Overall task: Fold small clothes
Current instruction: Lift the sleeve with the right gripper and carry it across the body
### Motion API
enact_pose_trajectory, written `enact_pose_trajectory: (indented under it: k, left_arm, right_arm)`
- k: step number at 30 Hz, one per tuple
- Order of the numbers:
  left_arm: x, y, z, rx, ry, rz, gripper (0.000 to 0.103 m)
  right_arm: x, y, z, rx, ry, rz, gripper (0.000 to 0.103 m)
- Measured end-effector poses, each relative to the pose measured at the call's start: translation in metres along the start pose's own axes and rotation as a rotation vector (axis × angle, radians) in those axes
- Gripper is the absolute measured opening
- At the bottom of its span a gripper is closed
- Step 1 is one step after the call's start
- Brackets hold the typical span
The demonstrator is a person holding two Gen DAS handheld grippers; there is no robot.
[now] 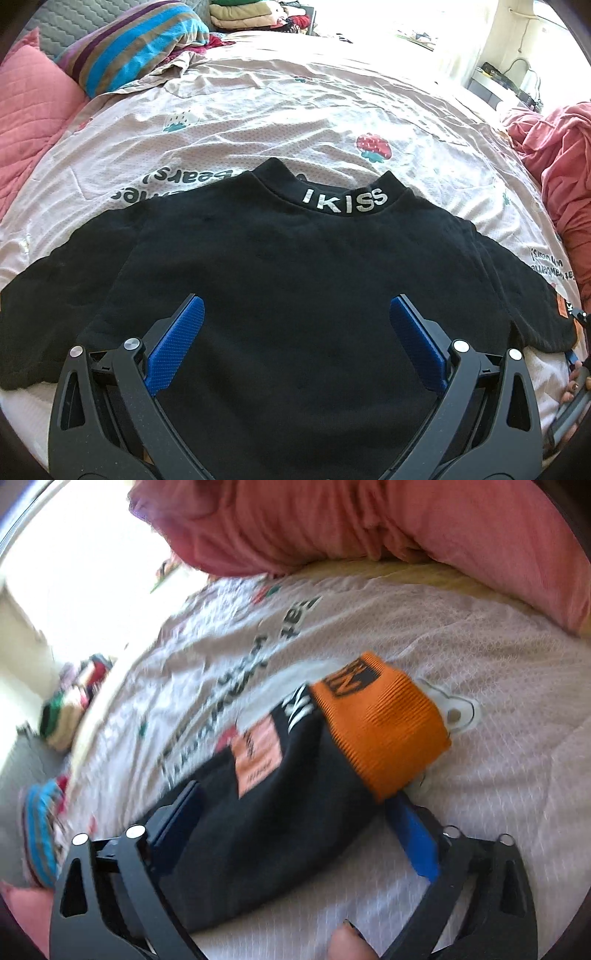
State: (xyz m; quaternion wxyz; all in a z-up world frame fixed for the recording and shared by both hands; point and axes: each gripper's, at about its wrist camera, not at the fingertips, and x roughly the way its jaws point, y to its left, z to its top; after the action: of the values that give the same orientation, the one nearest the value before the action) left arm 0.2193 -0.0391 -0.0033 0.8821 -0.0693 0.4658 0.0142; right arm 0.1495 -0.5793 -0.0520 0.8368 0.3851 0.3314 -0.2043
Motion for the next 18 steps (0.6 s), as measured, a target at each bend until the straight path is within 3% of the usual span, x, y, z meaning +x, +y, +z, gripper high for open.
enact_pose_trajectory:
  k: [1, 3, 6, 13, 18]
  left_arm:
    - [0.0, -0.001, 0.0, -0.008, 0.007, -0.014, 0.094]
    - [0.0, 0.001, -0.001, -0.038, 0.026, -0.067, 0.094]
    - [-0.005, -0.001, -0.002, -0.049, 0.018, -0.088, 0.094]
    - [-0.018, 0.005, 0.0, -0.086, 0.015, -0.111, 0.094]
    - [-0.035, 0.011, 0.001, -0.129, 0.007, -0.193, 0.094]
  right_arm:
    - [0.001, -0.004, 0.003, 0.014, -0.022, 0.009, 0.079]
    - [0.002, -0.013, 0.008, 0.058, -0.052, 0.029, 0.049]
    - [0.003, -0.02, 0.01, 0.103, -0.059, 0.091, 0.028]
    - [-0.028, 0.026, 0.011, -0.053, -0.131, 0.223, 0.023]
    - [-0.046, 0.079, 0.001, -0.183, -0.124, 0.326, 0.021]
